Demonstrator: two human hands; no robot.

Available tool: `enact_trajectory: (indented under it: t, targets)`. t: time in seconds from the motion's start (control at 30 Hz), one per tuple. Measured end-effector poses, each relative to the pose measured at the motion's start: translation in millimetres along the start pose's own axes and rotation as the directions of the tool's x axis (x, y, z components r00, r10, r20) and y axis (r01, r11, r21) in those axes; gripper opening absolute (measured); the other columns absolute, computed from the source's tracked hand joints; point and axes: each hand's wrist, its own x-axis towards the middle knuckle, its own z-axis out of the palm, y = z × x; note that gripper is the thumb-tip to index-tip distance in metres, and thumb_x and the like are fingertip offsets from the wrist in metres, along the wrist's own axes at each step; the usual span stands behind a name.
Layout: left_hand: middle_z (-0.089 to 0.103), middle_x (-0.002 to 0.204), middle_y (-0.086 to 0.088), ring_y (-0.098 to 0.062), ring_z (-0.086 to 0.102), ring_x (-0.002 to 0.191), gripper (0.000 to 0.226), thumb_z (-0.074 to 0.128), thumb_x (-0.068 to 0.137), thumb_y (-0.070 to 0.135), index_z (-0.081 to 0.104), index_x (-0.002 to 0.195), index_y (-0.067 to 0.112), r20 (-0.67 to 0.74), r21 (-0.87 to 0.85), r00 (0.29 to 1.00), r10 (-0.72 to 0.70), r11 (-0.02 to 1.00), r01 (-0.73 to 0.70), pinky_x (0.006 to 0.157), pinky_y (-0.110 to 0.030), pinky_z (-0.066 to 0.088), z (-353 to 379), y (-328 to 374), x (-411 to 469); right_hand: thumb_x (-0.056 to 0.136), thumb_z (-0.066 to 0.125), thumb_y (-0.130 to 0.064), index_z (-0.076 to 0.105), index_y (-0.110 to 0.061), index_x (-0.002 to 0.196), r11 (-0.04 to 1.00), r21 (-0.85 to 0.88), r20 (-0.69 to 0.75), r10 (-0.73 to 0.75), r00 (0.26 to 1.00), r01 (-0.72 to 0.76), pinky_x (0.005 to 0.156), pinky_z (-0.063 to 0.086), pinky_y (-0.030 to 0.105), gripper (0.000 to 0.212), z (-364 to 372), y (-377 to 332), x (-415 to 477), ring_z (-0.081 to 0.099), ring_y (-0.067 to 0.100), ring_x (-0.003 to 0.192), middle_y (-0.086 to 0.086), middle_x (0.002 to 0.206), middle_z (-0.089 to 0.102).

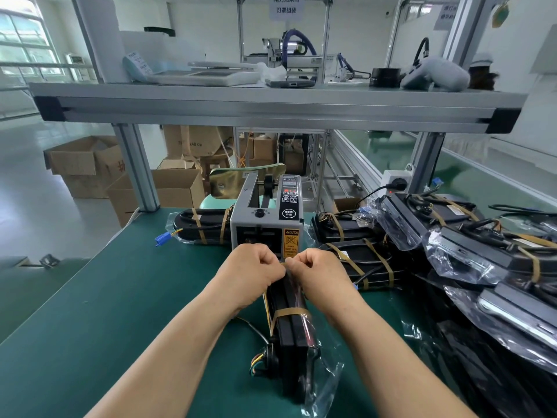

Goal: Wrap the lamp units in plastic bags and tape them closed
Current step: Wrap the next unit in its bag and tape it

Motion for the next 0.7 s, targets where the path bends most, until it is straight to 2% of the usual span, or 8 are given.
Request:
enact_trajectory:
  t: [0.07,0.17,0.33,0.47,0.6,0.7]
  targets:
    - [0.053,0.050,0.012,-0.006,0.046,0.049,0.013,0.074,0.077,0.021,0.061,0.075,0.020,-0.010,-0.023,1.000,-0.007,1.000,0.007,0.057,-0.028,0.043,1.8,-0.1,0.2,0.095,0.062,-0.027,0.066,-0.010,0.083,1.000,0.007,0.003,0.008,1.000,-0.008,0.059,0.041,0.026,0.022,-1.0,-0.3,0.2,0.051,0.009,0.060,-0.003,0.069,0.062]
    - [0.053,0.050,0.014,-0.007,0.047,0.051,0.021,0.076,0.078,0.022,0.060,0.090,0.019,-0.027,-0.060,0.999,-0.035,0.998,0.033,0.055,-0.027,0.043,2.7,-0.8,1.7,0.095,0.063,-0.027,0.066,-0.008,0.085,1.000,0.008,0.009,0.010,1.000,-0.010,0.062,0.042,0.030,0.022,-2.8,-0.5,-0.7,0.051,0.012,0.062,-0.001,0.071,0.063]
    - [0.054,0.055,0.009,-0.011,0.049,0.056,0.014,0.075,0.082,0.024,0.064,0.083,0.016,-0.062,-0.064,0.997,-0.048,0.997,0.044,0.058,-0.031,0.045,2.6,-3.0,3.1,0.095,0.062,-0.027,0.067,-0.006,0.089,1.000,0.003,0.017,0.007,1.000,-0.007,0.063,0.043,0.030,0.022,-3.4,-1.8,-1.5,0.052,0.012,0.065,0.001,0.074,0.064]
    - [0.053,0.055,0.012,-0.003,0.048,0.050,0.014,0.075,0.083,0.026,0.064,0.084,0.017,-0.047,-0.060,0.998,-0.042,0.997,0.039,0.054,-0.024,0.042,3.6,-3.6,3.5,0.096,0.062,-0.027,0.067,-0.008,0.089,1.000,0.011,0.018,0.006,1.000,-0.006,0.062,0.042,0.028,0.021,-3.3,-0.7,-1.5,0.052,0.012,0.065,0.000,0.075,0.063]
    - [0.050,0.050,0.015,0.003,0.042,0.039,0.017,0.076,0.083,0.026,0.062,0.081,0.017,0.006,-0.117,0.998,-0.069,0.991,0.069,0.045,-0.013,0.035,4.6,-4.4,3.6,0.096,0.062,-0.028,0.066,-0.011,0.084,1.000,0.015,0.019,0.007,1.000,-0.007,0.063,0.042,0.030,0.021,-4.9,1.4,-1.0,0.052,0.012,0.065,-0.001,0.073,0.063]
    - [0.054,0.052,0.016,0.001,0.043,0.043,0.022,0.078,0.082,0.034,0.062,0.081,0.019,0.077,-0.191,0.988,-0.134,0.971,0.146,0.047,-0.018,0.034,3.1,-7.4,1.2,0.096,0.063,-0.027,0.067,-0.010,0.084,0.999,0.034,0.015,0.011,1.000,-0.011,0.064,0.044,0.031,0.021,-6.1,3.2,-1.7,0.053,0.013,0.066,0.000,0.073,0.063]
